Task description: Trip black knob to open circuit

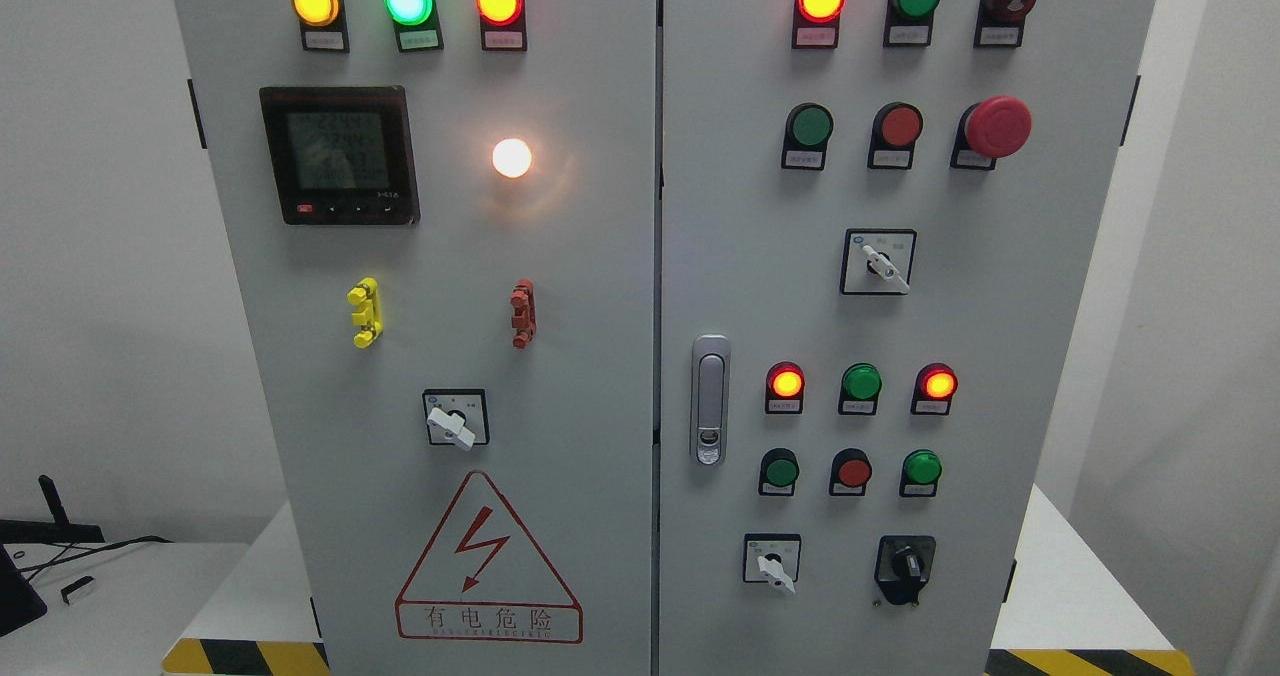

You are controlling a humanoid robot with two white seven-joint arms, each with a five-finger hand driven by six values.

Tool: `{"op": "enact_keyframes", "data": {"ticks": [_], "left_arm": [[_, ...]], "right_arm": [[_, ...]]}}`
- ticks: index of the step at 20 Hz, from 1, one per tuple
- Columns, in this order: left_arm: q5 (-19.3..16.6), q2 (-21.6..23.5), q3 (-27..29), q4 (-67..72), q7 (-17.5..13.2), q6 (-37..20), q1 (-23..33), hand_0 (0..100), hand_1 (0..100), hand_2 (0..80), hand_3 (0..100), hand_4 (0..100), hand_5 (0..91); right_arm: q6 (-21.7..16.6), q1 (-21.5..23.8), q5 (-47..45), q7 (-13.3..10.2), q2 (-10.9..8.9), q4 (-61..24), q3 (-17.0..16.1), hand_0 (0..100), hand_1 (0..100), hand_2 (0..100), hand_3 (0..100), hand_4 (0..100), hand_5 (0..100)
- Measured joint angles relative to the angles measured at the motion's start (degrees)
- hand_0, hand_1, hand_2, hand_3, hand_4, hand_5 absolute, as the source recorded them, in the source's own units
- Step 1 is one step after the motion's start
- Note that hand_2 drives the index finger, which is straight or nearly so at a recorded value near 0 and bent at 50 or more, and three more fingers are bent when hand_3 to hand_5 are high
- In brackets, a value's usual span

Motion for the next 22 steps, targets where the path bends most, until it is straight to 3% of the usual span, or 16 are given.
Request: {"op": "enact_keyframes", "data": {"ticks": [6, 12, 19, 22], "left_arm": [[0.0, 0.0, 0.0, 0.0, 0.0, 0.0, 0.0, 12, 39, 0.0, 0, 0, 0.0], [0.0, 0.0, 0.0, 0.0, 0.0, 0.0, 0.0, 12, 39, 0.0, 0, 0, 0.0], [0.0, 0.0, 0.0, 0.0, 0.0, 0.0, 0.0, 12, 39, 0.0, 0, 0, 0.0], [0.0, 0.0, 0.0, 0.0, 0.0, 0.0, 0.0, 12, 39, 0.0, 0, 0, 0.0]], "right_arm": [[0.2, -5.2, 1.3, 0.3, 0.0, -7.1, -0.8, 26, 37, 33, 69, 71, 85], [5.0, -11.7, 2.0, 0.4, 0.0, -13.0, -1.4, 28, 37, 31, 67, 70, 84], [14.3, -17.4, 4.6, -0.2, 0.0, -18.9, -1.9, 11, 67, 28, 60, 67, 82], [18.8, -20.1, 7.2, -2.7, 0.0, -20.7, -2.1, 10, 72, 29, 62, 71, 87]]}}
